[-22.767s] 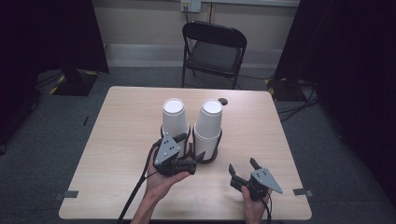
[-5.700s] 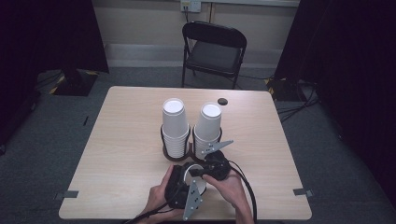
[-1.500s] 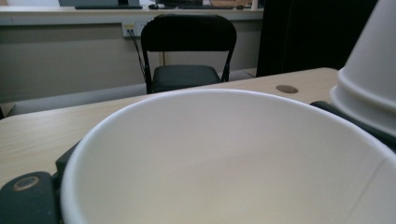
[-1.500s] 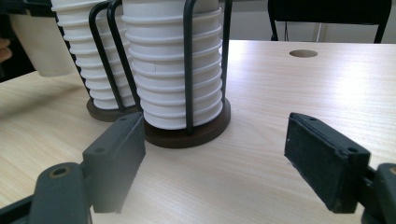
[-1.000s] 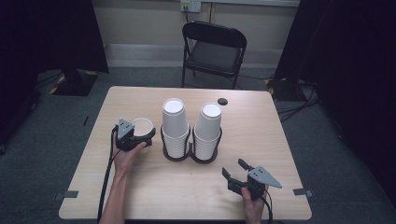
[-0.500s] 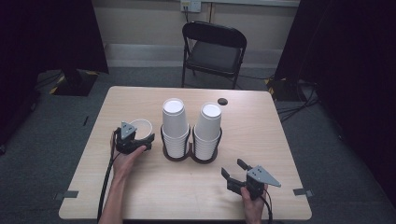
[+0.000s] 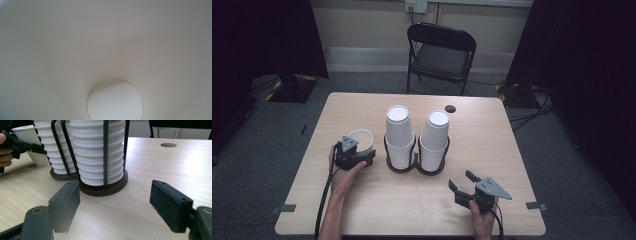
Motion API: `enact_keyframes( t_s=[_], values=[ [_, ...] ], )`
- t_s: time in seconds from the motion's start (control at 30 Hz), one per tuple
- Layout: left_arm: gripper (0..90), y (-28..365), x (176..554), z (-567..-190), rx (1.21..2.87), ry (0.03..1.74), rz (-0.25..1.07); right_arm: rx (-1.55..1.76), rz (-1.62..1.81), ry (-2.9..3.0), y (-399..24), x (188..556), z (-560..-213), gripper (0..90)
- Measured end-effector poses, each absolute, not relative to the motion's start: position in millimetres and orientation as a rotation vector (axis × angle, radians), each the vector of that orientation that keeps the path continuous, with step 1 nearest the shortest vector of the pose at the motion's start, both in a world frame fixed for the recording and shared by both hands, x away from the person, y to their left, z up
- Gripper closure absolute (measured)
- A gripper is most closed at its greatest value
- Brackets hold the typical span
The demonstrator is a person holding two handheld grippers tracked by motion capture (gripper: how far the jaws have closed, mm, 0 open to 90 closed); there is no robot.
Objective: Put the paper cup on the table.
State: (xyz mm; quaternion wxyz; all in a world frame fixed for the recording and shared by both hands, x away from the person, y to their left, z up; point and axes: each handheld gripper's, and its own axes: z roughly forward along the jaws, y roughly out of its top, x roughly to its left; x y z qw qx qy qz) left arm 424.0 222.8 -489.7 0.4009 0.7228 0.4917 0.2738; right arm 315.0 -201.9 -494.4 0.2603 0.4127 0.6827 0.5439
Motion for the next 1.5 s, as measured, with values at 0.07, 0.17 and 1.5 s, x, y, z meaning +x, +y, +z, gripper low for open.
enact_keyframes(
  t_s=[0.07, 0.17, 1.5],
  values=[
    [15.5, 222, 423, -490, 1.846, 1.249, 0.688, 1.119, 1.474, 1.848, -202, 315, -494, 23.5],
    [15.6, 224, 420, -493, 1.841, 1.255, 0.683, 1.126, 1.476, 1.846, -203, 315, -494, 23.5],
    [15.5, 206, 302, -495, 1.653, 1.116, 0.803, 1.134, 1.435, 1.857, -199, 315, -494, 21.4]
  ],
)
